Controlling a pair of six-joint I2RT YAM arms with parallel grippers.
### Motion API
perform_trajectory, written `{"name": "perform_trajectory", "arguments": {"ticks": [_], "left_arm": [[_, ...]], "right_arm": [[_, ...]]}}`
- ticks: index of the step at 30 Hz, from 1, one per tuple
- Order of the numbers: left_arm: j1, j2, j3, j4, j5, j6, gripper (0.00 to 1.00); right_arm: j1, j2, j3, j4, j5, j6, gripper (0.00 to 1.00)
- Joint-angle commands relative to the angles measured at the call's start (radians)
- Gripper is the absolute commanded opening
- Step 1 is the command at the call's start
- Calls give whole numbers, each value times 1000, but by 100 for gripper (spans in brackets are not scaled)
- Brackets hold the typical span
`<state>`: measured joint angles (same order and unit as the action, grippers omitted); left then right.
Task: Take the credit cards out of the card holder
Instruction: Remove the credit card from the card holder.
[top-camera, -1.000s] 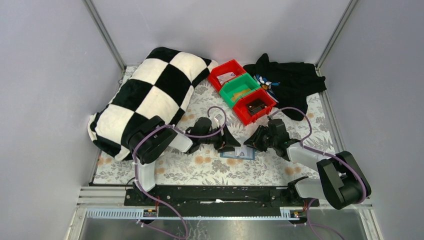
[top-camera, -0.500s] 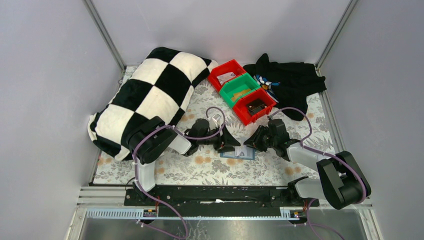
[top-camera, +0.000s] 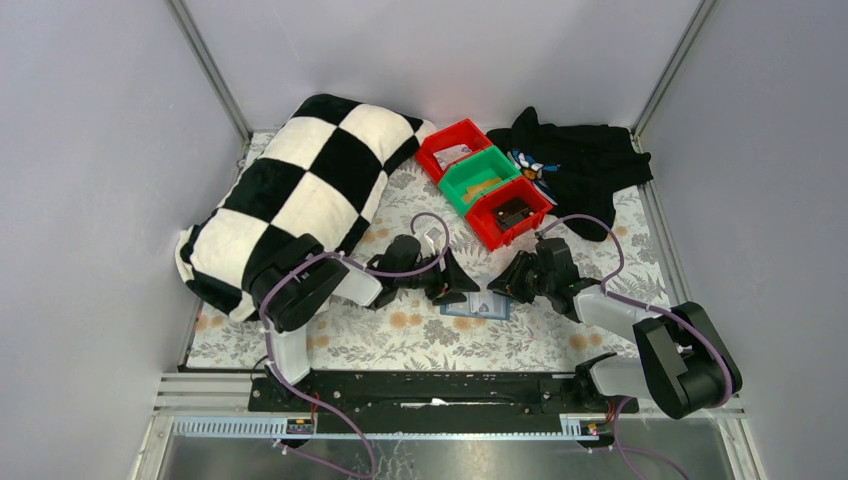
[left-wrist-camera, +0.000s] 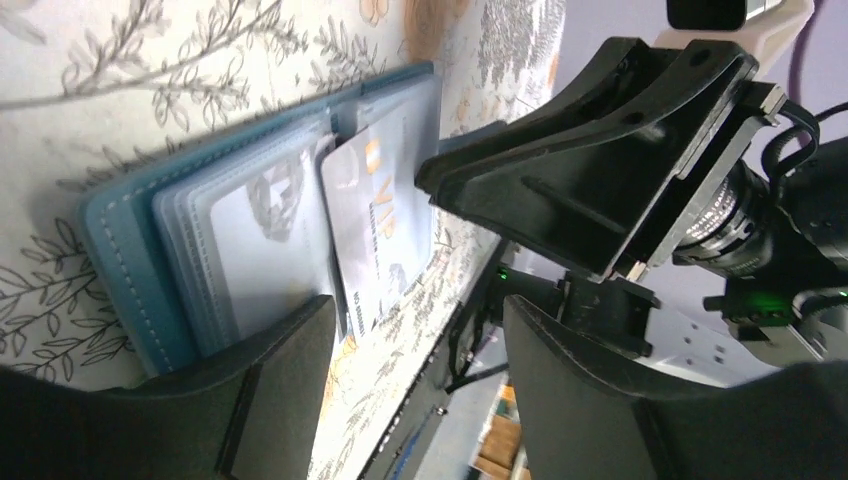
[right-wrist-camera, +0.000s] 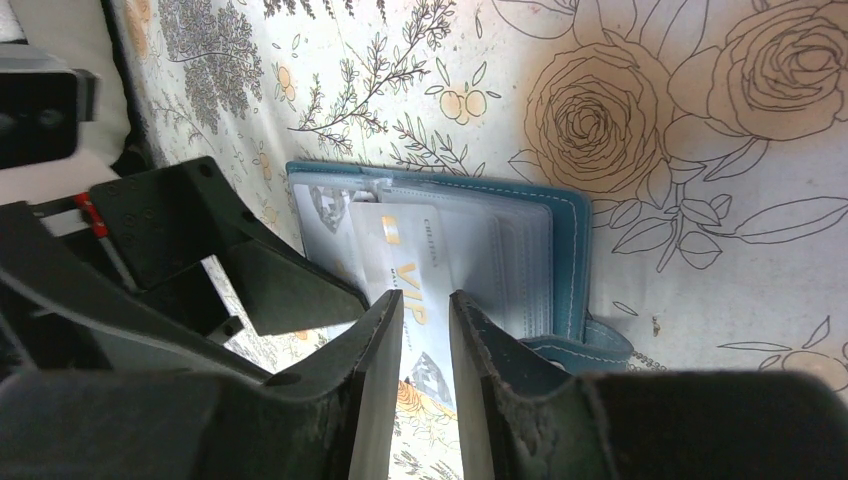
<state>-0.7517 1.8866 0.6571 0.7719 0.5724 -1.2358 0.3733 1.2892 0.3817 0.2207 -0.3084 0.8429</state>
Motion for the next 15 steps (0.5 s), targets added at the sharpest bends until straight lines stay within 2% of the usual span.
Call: {"name": "perform_trajectory", "arguments": {"ticks": [1, 10, 15], "left_arm": [[-1, -89, 82, -295, -126, 165, 69], [-34, -18, 154, -405, -152, 203, 69], [-44, 5, 150, -383, -148, 182, 66]], "right_arm": [[-4, 14, -35, -137, 52, -30, 33], [-4, 13, -30, -148, 61, -35, 33], [-5, 8, -26, -162, 65, -43, 33]]}}
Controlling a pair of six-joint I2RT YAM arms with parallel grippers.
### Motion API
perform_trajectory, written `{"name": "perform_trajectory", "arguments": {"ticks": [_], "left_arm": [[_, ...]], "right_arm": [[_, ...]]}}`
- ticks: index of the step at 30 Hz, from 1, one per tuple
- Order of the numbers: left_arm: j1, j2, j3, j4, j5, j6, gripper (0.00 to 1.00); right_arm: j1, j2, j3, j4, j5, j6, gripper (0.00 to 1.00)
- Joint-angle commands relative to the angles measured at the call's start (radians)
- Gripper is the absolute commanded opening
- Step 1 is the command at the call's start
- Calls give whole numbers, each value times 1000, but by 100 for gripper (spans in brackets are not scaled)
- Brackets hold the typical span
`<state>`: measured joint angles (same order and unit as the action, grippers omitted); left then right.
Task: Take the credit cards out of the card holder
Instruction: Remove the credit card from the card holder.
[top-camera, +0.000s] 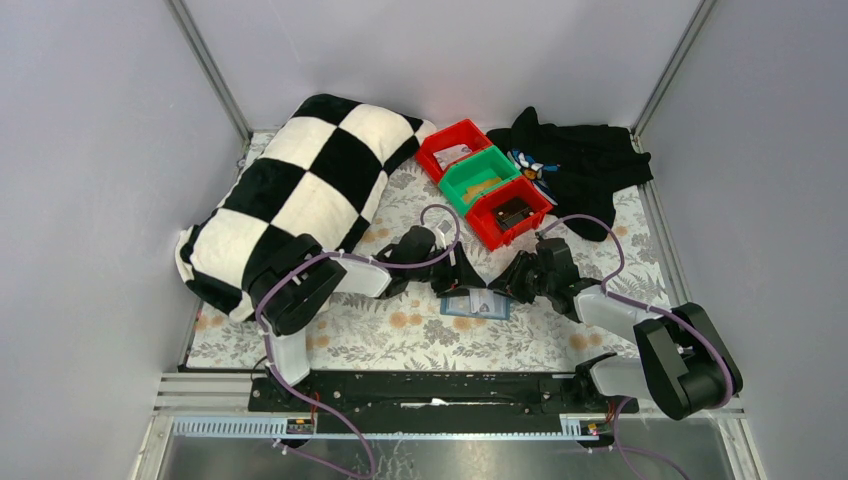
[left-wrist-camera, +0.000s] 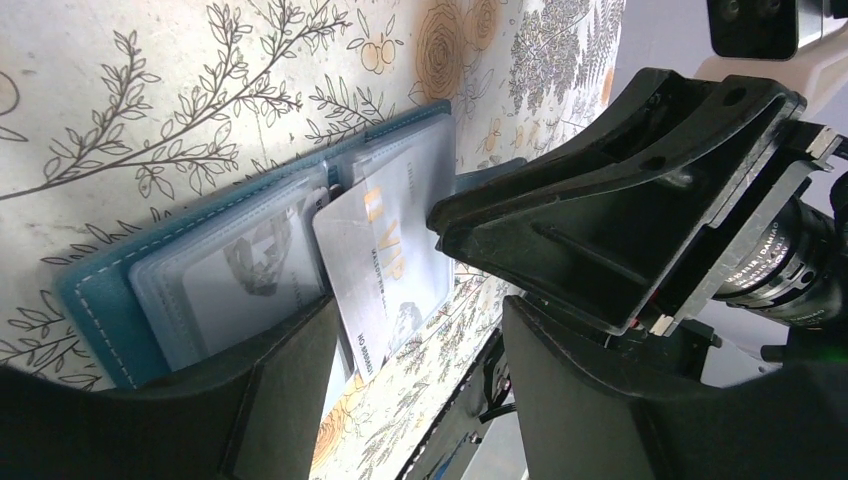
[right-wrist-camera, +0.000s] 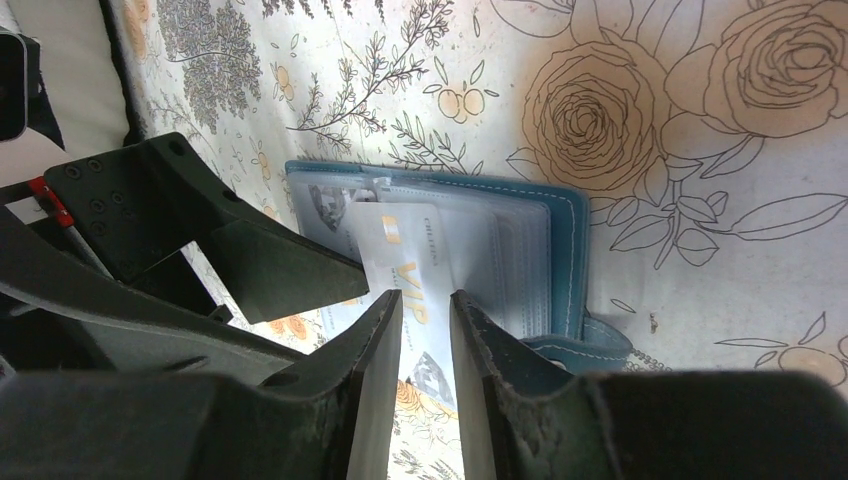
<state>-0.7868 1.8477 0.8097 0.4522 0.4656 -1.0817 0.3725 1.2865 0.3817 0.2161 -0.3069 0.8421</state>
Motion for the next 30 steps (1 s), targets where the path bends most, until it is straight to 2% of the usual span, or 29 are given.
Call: {"name": "perform_trajectory", "arguments": {"ticks": [1, 6, 13, 17, 30], "left_arm": [[-11, 48, -4, -54, -37, 24, 66], [-15, 60, 6, -81, -47, 28, 66], [-18, 41, -13, -112, -86, 34, 75], [-35, 1, -17, -186, -133, 51, 75], [-106, 2, -16, -214, -160, 0, 74]], "right_arm": [[-4, 10, -25, -159, 63, -43, 33], [-4, 19, -25, -160, 65, -47, 33], [-8, 14, -41, -159, 67, -44, 33], [-10, -20, -41, -189, 88, -55, 33], [-10, -32, -46, -195, 94, -52, 33]]}}
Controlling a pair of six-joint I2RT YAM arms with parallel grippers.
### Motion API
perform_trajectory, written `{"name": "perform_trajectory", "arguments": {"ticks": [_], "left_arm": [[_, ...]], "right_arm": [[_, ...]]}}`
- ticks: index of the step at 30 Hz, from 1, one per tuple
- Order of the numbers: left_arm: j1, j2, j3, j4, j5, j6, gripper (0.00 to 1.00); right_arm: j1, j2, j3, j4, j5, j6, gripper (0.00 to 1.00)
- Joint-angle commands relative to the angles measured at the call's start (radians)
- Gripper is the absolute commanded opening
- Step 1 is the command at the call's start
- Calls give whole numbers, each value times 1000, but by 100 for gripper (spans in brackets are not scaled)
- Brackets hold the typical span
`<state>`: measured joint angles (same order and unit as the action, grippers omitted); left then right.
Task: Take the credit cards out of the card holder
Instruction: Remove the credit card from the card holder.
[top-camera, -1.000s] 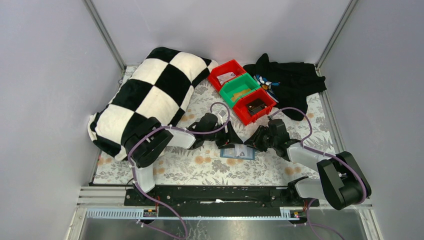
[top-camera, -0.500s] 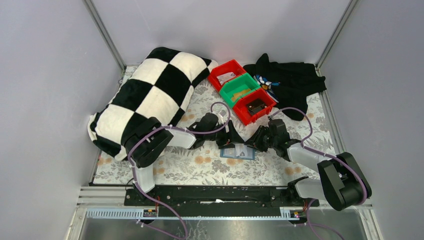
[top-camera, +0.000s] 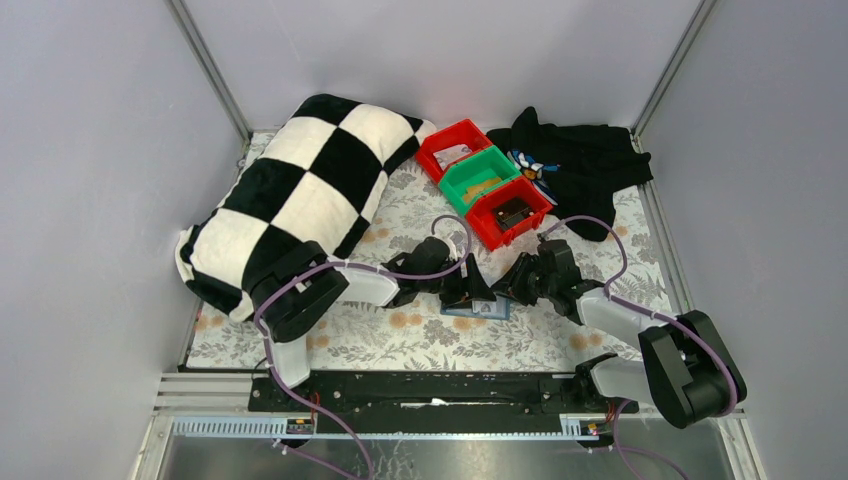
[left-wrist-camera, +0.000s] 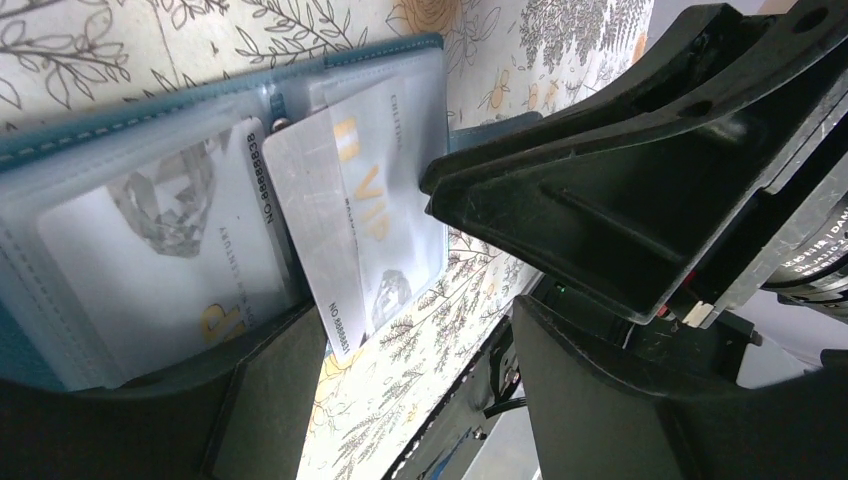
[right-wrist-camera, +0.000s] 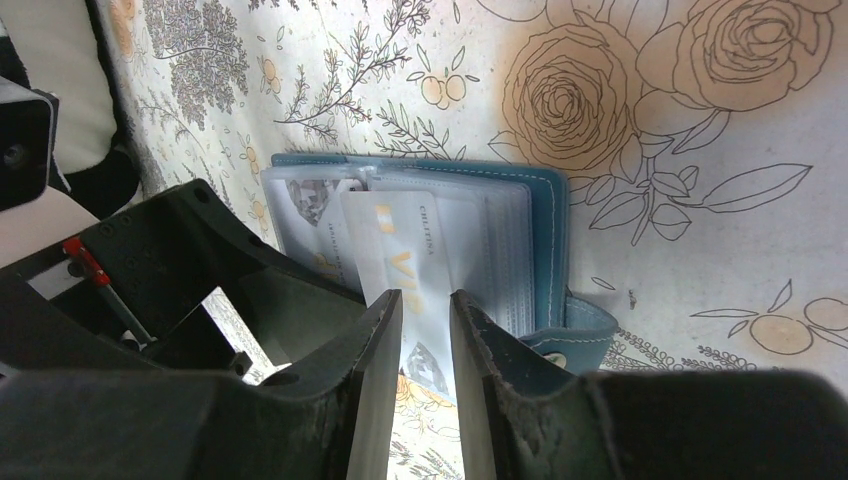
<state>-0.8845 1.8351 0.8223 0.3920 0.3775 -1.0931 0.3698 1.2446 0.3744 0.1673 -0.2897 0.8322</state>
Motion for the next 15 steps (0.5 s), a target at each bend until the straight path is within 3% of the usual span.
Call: {"name": "perform_trajectory", "arguments": {"ticks": [1, 6, 15], "left_arm": [[-10, 13, -28, -157, -78, 10, 74], [-12, 26, -41, -113, -82, -5, 73], [-10, 4, -113, 73, -90, -72, 55]], "right_arm": [[-8, 11, -39, -146, 77, -42, 33], [-8, 15, -40, -142, 72, -41, 33], [-9, 15, -51, -137, 70, -41, 33]]}}
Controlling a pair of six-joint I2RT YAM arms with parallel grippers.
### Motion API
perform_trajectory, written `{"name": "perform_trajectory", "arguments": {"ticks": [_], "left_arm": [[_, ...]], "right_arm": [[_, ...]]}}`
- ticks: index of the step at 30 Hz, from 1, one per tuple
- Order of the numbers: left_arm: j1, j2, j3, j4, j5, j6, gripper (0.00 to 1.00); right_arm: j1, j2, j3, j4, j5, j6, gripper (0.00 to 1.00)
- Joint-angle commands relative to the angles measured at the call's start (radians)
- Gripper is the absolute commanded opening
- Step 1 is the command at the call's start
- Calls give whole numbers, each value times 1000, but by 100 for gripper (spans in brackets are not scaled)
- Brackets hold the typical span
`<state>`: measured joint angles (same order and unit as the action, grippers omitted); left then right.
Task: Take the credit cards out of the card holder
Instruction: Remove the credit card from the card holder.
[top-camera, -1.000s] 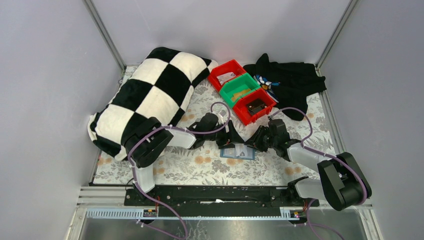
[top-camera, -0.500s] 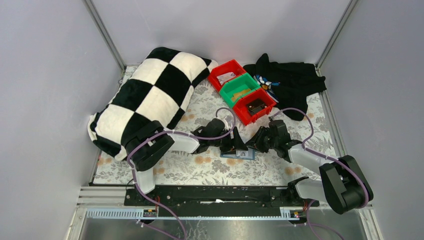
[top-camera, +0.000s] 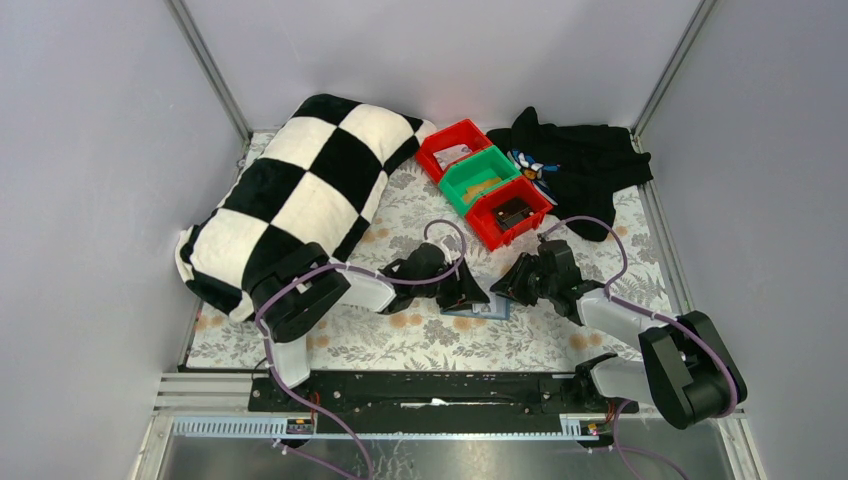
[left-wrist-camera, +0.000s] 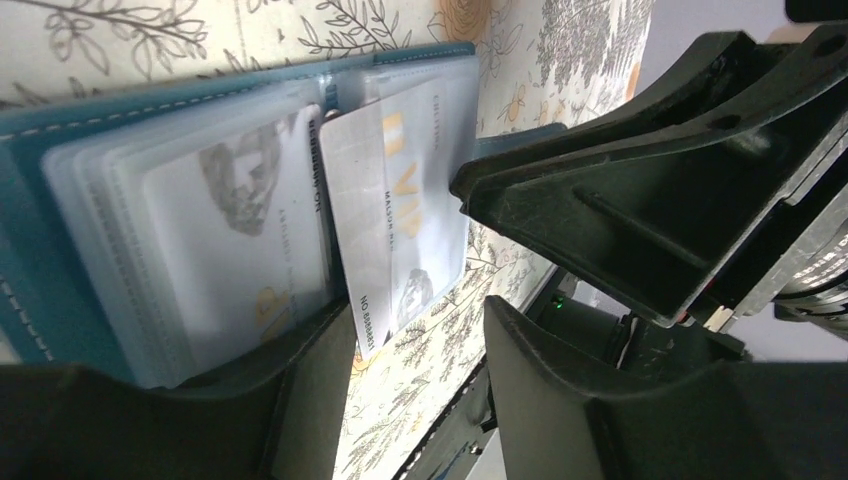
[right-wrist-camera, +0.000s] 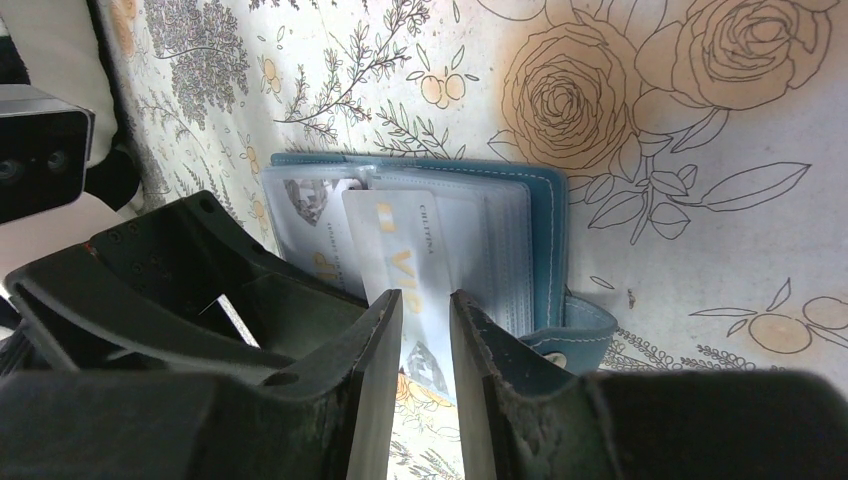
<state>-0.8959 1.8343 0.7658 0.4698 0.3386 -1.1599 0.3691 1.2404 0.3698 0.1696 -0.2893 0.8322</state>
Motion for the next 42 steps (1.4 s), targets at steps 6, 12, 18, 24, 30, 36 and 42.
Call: {"name": "perform_trajectory", "arguments": {"ticks": [6, 12, 18, 24, 30, 36, 42], "left_arm": [[2, -5, -74, 32, -70, -32, 34], [2, -24, -71, 9, -93, -19, 14], [4, -40, -80, 33, -102, -13, 0], [12, -108, -105, 17, -145, 8, 0], [21, -168, -66, -173, -198, 114, 0], [34, -258, -50, -316, -227, 235, 0], [65, -348, -6, -451, -262, 381, 0]], "right_arm": [[-6, 19, -49, -138, 70, -43, 33], [-7, 26, -53, -130, 67, -42, 33], [-8, 31, -51, -127, 66, -43, 33], [-7, 31, -51, -129, 67, -44, 33], [-8, 36, -50, -131, 68, -45, 33], [-10, 28, -40, -139, 66, -54, 33], [-9, -7, 6, -229, 70, -82, 33]]}}
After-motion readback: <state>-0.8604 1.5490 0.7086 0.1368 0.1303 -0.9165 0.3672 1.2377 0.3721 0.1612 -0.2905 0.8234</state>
